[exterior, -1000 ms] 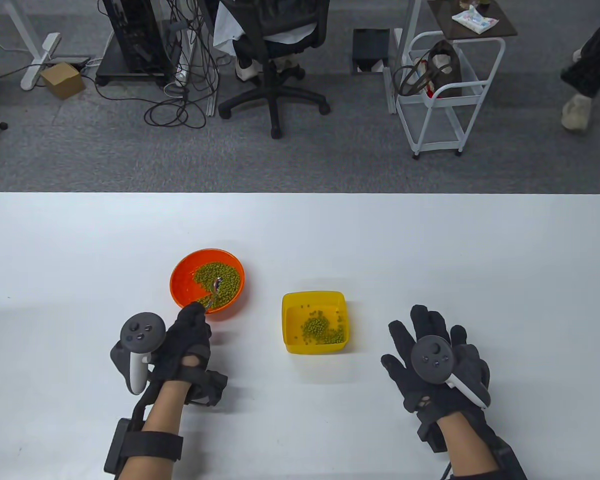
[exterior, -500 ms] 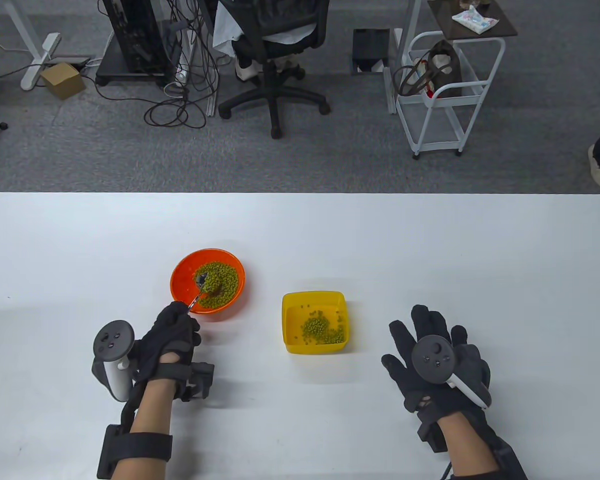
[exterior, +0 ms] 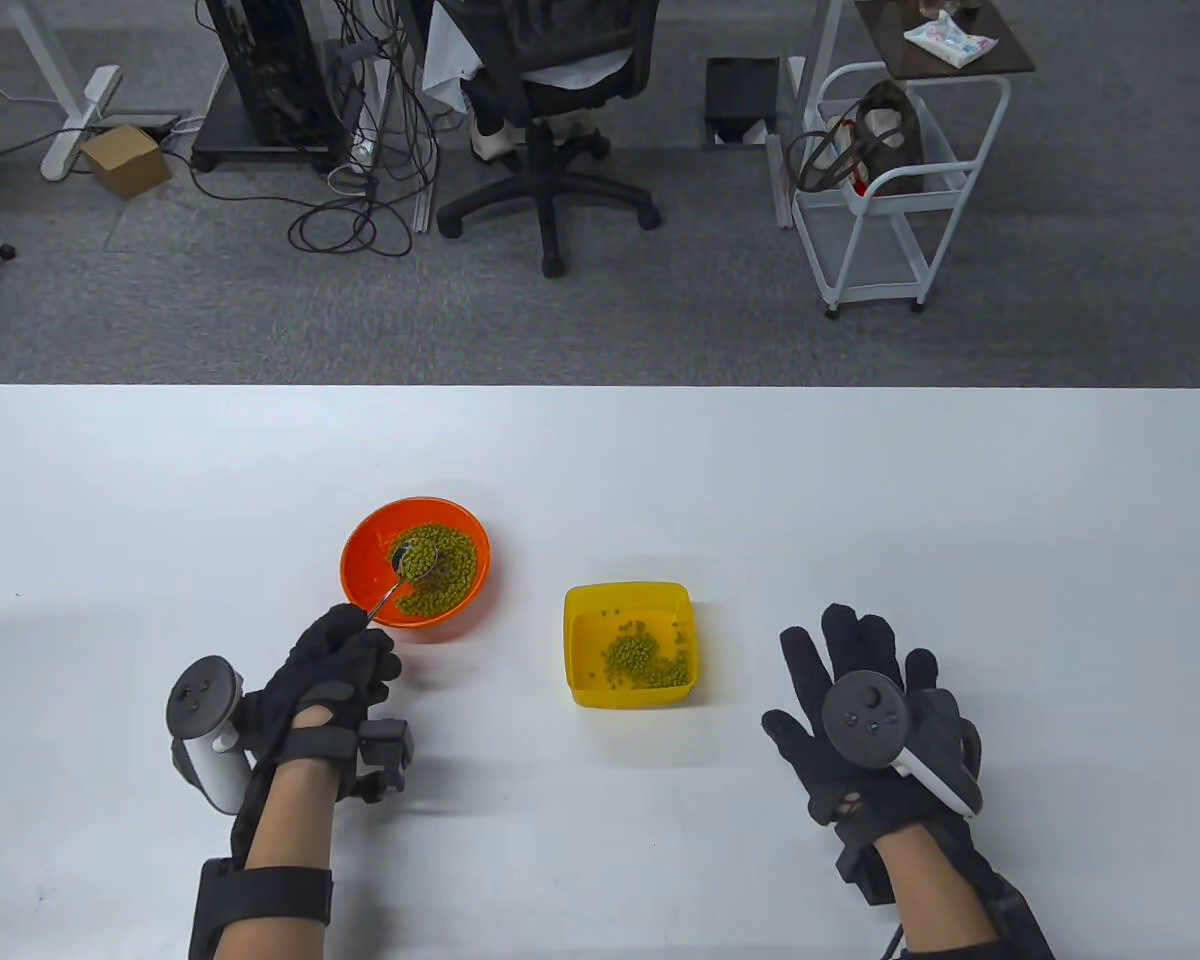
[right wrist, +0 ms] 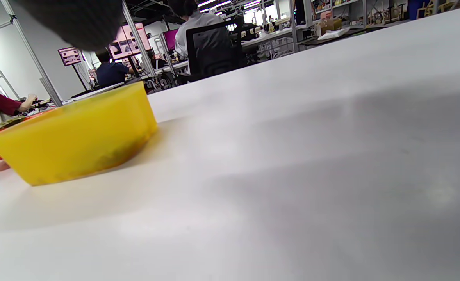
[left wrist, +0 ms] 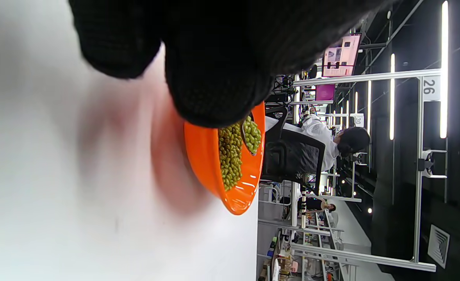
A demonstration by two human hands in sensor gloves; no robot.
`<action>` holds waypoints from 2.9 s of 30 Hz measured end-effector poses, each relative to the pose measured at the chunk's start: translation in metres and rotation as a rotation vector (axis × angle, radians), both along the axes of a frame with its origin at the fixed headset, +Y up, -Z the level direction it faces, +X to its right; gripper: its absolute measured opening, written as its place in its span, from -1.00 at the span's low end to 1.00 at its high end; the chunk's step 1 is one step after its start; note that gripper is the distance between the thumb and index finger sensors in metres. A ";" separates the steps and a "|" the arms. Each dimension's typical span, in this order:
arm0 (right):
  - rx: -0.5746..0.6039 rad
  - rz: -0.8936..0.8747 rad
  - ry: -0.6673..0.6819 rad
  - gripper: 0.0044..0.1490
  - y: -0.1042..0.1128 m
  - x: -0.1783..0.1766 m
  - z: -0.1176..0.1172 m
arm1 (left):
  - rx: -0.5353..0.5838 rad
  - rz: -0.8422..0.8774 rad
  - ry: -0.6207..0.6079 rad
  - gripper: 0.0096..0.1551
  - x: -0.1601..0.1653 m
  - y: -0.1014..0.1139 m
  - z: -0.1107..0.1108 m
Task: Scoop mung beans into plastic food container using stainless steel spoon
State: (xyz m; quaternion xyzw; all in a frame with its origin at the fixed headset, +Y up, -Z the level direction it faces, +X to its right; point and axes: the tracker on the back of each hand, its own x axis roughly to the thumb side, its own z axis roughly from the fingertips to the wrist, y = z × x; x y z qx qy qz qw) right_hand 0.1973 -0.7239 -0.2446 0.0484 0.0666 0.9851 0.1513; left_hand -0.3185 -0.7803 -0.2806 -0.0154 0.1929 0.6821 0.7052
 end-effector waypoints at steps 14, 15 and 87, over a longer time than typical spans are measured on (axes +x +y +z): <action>-0.009 -0.007 -0.007 0.03 -0.001 0.000 -0.001 | 0.111 -0.049 -0.226 -0.53 0.022 0.015 -0.005; -0.009 -0.006 -0.006 0.03 -0.001 0.000 -0.001 | 0.131 -0.076 -0.275 -0.53 0.030 0.019 -0.006; -0.028 -0.015 -0.010 0.02 -0.004 0.002 -0.001 | 0.303 -1.502 -0.121 -0.47 0.043 0.059 0.008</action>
